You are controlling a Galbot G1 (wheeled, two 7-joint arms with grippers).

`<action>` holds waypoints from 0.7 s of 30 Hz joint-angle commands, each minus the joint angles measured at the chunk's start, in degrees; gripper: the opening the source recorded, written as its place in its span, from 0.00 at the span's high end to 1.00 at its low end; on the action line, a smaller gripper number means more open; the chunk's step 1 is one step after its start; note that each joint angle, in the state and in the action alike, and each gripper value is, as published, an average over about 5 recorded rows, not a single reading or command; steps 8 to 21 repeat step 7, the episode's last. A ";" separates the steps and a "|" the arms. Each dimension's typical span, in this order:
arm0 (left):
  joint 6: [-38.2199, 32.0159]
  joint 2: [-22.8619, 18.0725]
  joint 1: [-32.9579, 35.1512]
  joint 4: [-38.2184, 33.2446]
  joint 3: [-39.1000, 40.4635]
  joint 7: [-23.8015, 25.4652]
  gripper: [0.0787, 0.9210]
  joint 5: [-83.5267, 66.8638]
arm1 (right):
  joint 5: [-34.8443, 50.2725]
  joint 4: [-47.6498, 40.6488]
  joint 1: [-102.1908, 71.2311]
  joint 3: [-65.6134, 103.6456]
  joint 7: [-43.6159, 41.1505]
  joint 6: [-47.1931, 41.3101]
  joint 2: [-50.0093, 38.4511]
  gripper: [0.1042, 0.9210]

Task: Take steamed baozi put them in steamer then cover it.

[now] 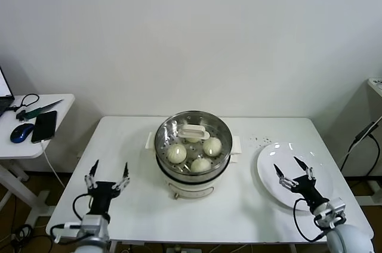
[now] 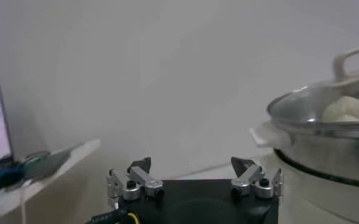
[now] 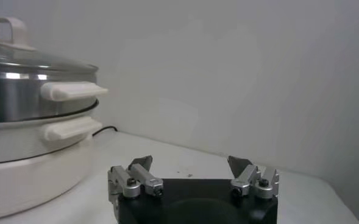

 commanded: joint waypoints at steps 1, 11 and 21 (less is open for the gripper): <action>-7.78 -2.44 2.79 2.69 -5.02 0.93 0.12 -7.80 | 1.24 0.49 -2.02 0.75 -0.26 1.48 0.06 0.12; -8.54 -2.45 3.12 2.97 -4.91 1.43 0.12 -6.08 | 1.56 0.88 -2.38 0.69 -0.45 1.75 0.36 0.12; -8.54 -2.45 3.12 2.97 -4.91 1.43 0.12 -6.08 | 1.56 0.88 -2.38 0.69 -0.45 1.75 0.36 0.12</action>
